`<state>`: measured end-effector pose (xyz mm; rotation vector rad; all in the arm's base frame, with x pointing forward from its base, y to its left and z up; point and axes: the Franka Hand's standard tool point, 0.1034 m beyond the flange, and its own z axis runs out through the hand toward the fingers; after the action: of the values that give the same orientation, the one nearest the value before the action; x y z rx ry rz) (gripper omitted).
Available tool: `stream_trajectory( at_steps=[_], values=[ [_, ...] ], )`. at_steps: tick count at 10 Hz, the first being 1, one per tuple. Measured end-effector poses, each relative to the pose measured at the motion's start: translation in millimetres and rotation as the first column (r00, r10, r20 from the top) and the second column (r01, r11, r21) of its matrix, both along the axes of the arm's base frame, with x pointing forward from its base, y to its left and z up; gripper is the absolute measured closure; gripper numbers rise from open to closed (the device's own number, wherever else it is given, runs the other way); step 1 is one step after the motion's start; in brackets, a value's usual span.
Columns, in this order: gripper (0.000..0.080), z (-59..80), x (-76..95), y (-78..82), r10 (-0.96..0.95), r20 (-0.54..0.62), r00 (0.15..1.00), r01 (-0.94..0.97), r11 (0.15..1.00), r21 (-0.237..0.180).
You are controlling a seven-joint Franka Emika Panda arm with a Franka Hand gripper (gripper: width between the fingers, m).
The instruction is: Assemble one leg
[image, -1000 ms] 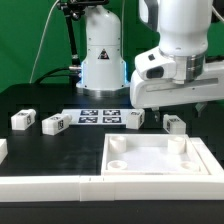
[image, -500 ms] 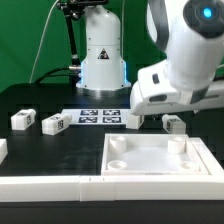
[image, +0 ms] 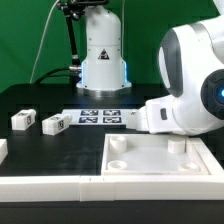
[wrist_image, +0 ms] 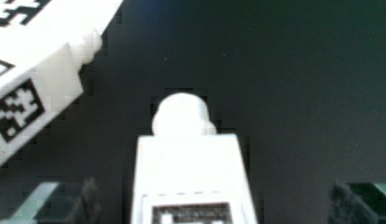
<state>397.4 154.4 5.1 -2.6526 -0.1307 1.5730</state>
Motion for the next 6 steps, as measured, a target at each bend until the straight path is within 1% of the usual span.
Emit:
stream_trajectory(
  at_steps=[5, 6],
  values=[
    [0.0164, -0.7, -1.2, -0.8, 0.0, -0.001, 1.0, 0.0, 1.0, 0.002],
    [0.0331, -0.9, -1.4, -0.7, 0.0, -0.001, 1.0, 0.0, 1.0, 0.002]
  ],
)
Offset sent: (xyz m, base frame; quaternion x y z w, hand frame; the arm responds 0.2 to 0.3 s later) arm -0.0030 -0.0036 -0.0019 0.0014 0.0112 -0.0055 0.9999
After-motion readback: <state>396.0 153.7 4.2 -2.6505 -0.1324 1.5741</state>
